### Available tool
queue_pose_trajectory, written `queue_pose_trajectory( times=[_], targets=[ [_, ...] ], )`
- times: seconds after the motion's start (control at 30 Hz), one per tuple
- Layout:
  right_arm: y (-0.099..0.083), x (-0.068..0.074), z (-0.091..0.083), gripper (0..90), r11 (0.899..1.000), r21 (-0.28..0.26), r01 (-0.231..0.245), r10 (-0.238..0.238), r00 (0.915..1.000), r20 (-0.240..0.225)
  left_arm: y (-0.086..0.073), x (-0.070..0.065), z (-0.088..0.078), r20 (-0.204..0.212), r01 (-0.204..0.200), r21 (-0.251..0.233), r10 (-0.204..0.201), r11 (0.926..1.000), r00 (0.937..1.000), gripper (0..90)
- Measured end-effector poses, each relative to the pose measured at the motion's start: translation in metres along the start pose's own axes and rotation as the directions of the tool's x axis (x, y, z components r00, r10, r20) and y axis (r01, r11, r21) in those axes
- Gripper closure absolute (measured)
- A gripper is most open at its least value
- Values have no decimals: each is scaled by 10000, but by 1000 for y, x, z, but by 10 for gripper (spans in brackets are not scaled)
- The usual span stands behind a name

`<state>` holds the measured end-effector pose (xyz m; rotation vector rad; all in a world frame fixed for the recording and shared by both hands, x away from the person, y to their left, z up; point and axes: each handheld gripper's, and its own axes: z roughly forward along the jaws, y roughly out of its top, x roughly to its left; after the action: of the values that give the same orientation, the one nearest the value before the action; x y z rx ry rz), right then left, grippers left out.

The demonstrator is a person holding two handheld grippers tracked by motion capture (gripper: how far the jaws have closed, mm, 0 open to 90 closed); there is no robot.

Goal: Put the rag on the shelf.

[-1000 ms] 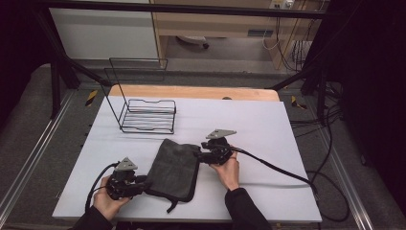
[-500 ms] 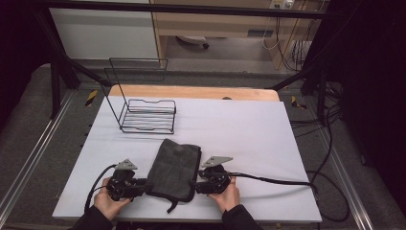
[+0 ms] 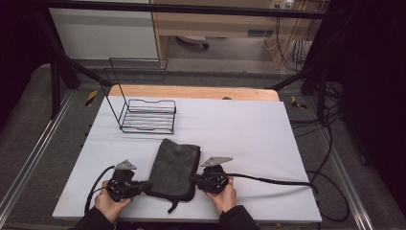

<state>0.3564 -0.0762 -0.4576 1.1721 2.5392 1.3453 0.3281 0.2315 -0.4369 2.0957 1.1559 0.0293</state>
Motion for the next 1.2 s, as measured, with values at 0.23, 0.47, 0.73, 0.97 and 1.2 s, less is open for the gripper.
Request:
queue_pose_trajectory(
  times=[0.23,0.47,0.73,0.97,1.2],
  targets=[
    [7,-7,2,820,9991,30,428,-427,9988,-240,-12,-11,-5,64,430,-188,-429,9989,9991,828],
    [7,-6,-1,676,9963,-81,853,-854,9963,-115,-14,-12,-5,-374,-187,-384,173,9991,9992,757],
    [7,-5,-19,377,9903,-618,1247,-1241,9922,139,2,-3,-10,-1079,-1163,-683,1086,9909,9882,440],
    [9,-13,-30,224,9918,-842,967,-955,9953,180,20,13,-9,-1049,-862,-1085,748,9904,9917,322],
    [8,-22,-35,103,9945,-646,824,-816,9965,155,47,26,-3,-1324,-919,-1113,768,9895,9882,233]
  ],
)
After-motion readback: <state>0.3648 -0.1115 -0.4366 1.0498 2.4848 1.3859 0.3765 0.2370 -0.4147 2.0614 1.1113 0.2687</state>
